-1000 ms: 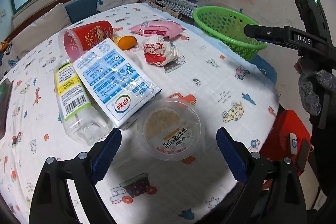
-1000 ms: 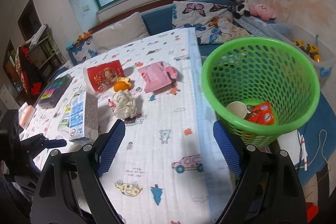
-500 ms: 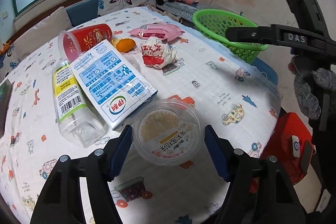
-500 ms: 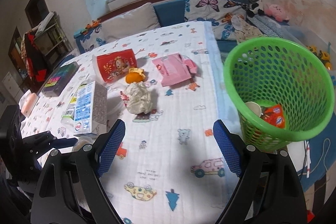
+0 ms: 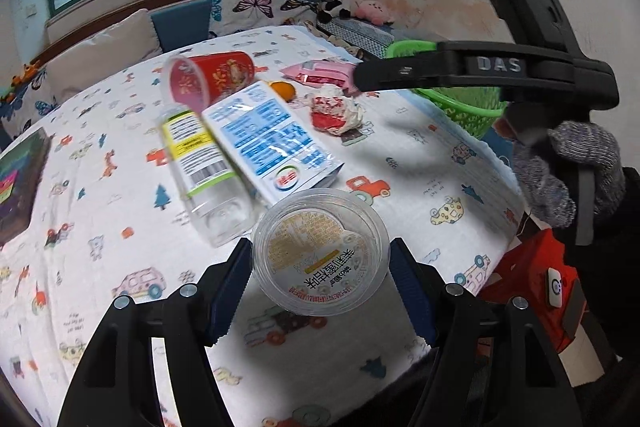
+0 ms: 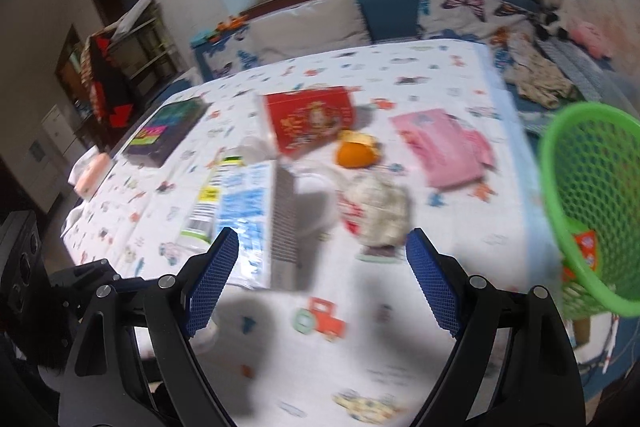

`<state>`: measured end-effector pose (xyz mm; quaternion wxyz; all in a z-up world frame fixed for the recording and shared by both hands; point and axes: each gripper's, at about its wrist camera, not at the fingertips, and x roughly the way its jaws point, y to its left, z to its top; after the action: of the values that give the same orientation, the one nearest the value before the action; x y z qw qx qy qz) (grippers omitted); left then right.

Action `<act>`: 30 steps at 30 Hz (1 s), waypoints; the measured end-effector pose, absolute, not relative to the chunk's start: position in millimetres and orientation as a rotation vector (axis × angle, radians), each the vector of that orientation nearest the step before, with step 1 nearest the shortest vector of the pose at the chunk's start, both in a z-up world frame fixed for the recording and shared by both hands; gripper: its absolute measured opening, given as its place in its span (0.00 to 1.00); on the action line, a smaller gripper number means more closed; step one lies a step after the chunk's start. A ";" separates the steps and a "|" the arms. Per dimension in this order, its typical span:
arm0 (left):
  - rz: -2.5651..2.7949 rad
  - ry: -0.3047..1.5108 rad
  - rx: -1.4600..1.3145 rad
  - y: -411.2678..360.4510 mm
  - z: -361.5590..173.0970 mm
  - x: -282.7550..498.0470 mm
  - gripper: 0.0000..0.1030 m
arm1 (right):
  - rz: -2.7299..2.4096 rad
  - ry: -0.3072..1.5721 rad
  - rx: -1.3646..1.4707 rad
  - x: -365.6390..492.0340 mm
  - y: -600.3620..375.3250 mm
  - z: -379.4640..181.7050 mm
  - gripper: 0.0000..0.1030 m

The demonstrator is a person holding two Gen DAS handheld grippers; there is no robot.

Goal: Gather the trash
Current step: 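Grasp the clear dessert cup lid with the left gripper, then grasp the white milk carton with the right gripper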

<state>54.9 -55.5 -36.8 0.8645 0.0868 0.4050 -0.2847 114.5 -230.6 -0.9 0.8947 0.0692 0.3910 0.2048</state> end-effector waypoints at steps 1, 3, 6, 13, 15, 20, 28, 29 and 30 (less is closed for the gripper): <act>-0.592 0.848 0.177 -52.5 -36.4 53.9 0.65 | 0.435 0.814 0.139 117.4 -223.4 -1.0 0.83; -0.588 0.847 0.168 -47.9 -35.9 53.4 0.65 | 0.453 0.825 0.125 124.9 -207.7 -2.0 0.83; -0.585 0.839 0.152 -40.3 -34.5 51.7 0.65 | 0.468 0.843 0.107 137.1 -187.7 -4.5 0.83; -0.577 0.832 0.122 -24.9 -36.5 50.9 0.65 | 0.445 0.882 0.080 161.5 -158.9 -10.9 0.83; -0.580 0.835 0.112 -21.4 -37.8 51.6 0.65 | 0.435 0.898 0.074 167.8 -152.9 -14.0 0.83; -0.589 0.831 0.086 -13.8 -39.6 51.8 0.65 | 0.399 0.927 0.045 178.8 -142.0 -20.7 0.83; -0.602 0.833 0.066 -8.1 -42.7 52.3 0.65 | 0.351 0.972 0.001 189.1 -130.2 -33.8 0.75; -0.603 0.833 0.063 -7.5 -42.8 52.4 0.65 | 0.349 0.976 0.001 189.8 -129.4 -34.8 0.72; -0.604 0.831 0.061 -7.2 -42.8 52.4 0.65 | 0.349 0.978 0.001 190.4 -129.2 -35.1 0.72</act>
<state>52.4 -7.2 -42.8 0.8705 0.0291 0.3974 -0.2889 190.4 -129.2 -35.1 0.8683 0.0003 0.4672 0.1666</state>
